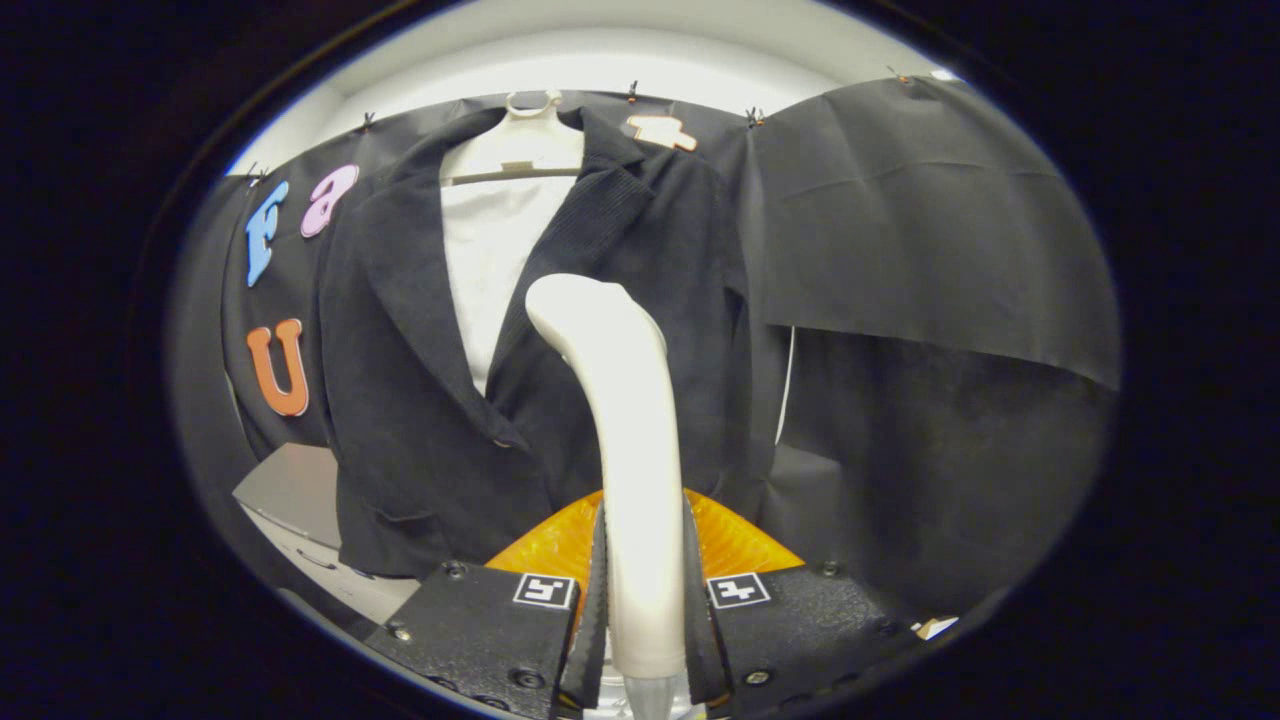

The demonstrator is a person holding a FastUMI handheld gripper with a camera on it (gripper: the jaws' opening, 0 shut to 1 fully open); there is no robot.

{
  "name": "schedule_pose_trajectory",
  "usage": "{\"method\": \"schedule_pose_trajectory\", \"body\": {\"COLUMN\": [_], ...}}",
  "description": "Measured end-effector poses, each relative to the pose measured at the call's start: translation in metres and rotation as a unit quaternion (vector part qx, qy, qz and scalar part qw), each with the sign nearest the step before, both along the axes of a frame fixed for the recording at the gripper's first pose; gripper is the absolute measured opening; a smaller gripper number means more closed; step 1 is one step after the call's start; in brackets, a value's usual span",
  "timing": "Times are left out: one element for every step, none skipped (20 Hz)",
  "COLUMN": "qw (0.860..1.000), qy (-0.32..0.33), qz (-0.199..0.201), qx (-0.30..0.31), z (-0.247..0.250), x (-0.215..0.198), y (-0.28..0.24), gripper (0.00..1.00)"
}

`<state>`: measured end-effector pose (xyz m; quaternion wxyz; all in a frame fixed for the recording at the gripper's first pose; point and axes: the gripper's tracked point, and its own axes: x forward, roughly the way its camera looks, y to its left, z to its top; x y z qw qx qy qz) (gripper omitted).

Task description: Iron the clothes twice with a garment steamer, once on the left side and once on the right side.

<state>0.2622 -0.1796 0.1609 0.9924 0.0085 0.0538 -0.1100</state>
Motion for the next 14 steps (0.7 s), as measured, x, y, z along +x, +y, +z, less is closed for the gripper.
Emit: {"method": "schedule_pose_trajectory", "body": {"qw": [1.000, 1.000, 1.000, 1.000, 1.000, 1.000, 1.000, 1.000, 1.000, 1.000, 1.000, 0.999, 0.999, 0.999], "qy": [0.001, 0.005, 0.008, 0.010, 0.012, 0.014, 0.016, 0.017, 0.020, 0.022, 0.024, 0.025, 0.028, 0.029], "qz": [-0.002, -0.003, -0.005, -0.006, -0.008, -0.009, -0.010, -0.011, -0.012, -0.013, -0.015, -0.016, -0.018, -0.019], "qx": [-0.004, -0.005, -0.006, -0.009, -0.010, -0.009, -0.010, -0.012, -0.014, -0.014, -0.014, -0.013, -0.015, -0.016], "z": [-0.002, -0.006, -0.009, -0.012, -0.015, -0.018, -0.021, -0.023, -0.027, -0.031, -0.033, -0.037, -0.041, -0.045], "x": [0.002, 0.003, 0.003, 0.004, 0.006, 0.006, 0.005, 0.005, 0.005, 0.004, 0.004, 0.004, 0.004, 0.004], "y": [0.001, 0.003, 0.003, 0.003, 0.004, 0.005, 0.005, 0.005, 0.004, 0.004, 0.004, 0.005, 0.004, 0.004], "gripper": [0.35, 0.35, 0.35, 0.35, 0.35, 0.35, 0.35, 0.35, 0.35, 0.35, 0.35, 0.35, 0.35, 0.35]}}
